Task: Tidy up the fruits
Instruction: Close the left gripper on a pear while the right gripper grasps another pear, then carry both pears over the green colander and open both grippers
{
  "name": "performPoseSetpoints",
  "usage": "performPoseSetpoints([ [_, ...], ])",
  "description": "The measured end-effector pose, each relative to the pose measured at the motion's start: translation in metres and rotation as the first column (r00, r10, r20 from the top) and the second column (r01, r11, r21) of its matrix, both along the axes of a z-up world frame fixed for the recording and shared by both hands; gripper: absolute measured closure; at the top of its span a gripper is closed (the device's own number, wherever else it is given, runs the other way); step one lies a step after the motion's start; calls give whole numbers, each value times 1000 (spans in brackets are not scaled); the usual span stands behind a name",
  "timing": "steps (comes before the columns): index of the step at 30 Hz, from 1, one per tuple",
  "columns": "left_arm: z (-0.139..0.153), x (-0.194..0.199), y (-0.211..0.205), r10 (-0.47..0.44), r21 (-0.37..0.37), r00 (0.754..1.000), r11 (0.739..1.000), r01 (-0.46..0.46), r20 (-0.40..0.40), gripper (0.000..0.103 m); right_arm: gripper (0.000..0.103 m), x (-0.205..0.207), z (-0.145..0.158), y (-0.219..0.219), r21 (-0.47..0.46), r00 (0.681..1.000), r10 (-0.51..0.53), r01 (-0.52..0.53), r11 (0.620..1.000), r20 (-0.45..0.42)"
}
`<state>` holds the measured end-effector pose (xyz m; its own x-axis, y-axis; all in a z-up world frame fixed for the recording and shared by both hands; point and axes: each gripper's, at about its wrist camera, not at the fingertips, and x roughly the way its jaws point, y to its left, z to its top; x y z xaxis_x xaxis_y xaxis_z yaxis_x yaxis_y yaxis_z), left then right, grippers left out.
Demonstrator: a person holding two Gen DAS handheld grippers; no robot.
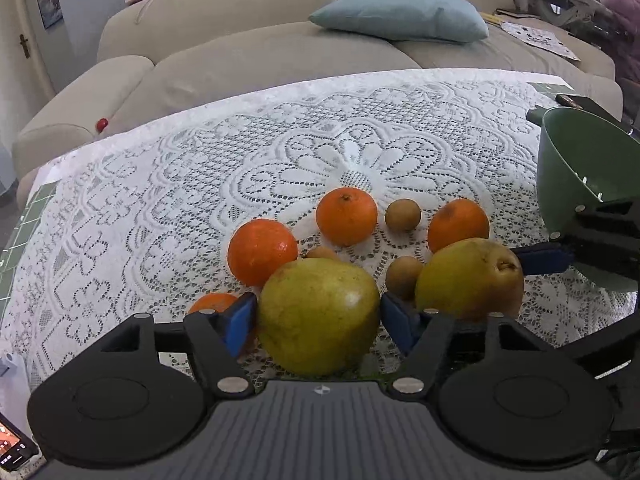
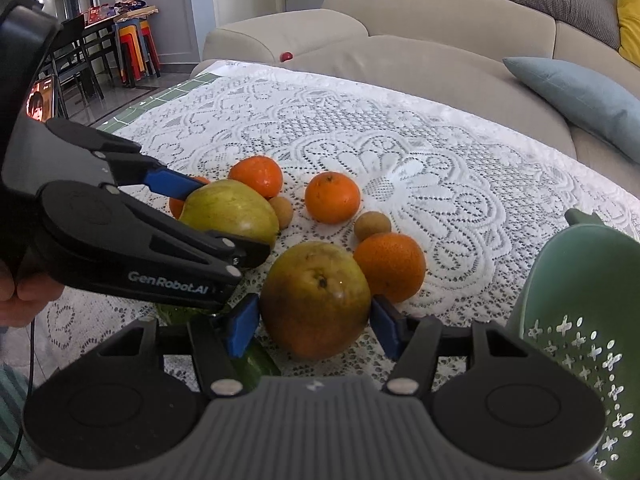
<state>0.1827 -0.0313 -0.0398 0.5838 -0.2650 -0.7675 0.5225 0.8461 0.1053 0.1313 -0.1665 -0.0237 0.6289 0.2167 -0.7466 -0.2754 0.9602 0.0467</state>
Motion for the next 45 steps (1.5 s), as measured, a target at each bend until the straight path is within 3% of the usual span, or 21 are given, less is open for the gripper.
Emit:
performPoseSetpoints([
  [6,5,-2,5,37,-40,999,999,-37,-4,26,45,-10,8,-3,1,999,9,-9,1000,43],
  [15,38,-24,9,111,-137,991,985,-101,70,26,46,-29,30,-10,-1,986,-13,13,1000,168],
  [20,62,-35,7,110,-225,988,971,-84,106,26,46,-41,51,-23,21,973,-45,41,999,226],
  [26,80,-39,-16,65,-293,993,955,-33,99,26,45,-52,76,-56,27,973,-75,71,997,220],
  [30,89,-45,-44,18,-299,997,954,4,72,26,45,-63,89,-82,-59,978,-54,67,996,200],
  [35,96,-58,-89,-43,-268,998,962,52,39,26,45,-64,93,-125,-102,988,-70,85,991,134],
  [40,86,-57,-132,-98,-238,993,968,79,-69,26,45,-59,81,-153,-164,996,-62,71,984,59],
  [45,70,-53,-160,-108,-172,986,981,86,-126,26,45,-54,68,-172,-205,999,-34,34,978,6],
])
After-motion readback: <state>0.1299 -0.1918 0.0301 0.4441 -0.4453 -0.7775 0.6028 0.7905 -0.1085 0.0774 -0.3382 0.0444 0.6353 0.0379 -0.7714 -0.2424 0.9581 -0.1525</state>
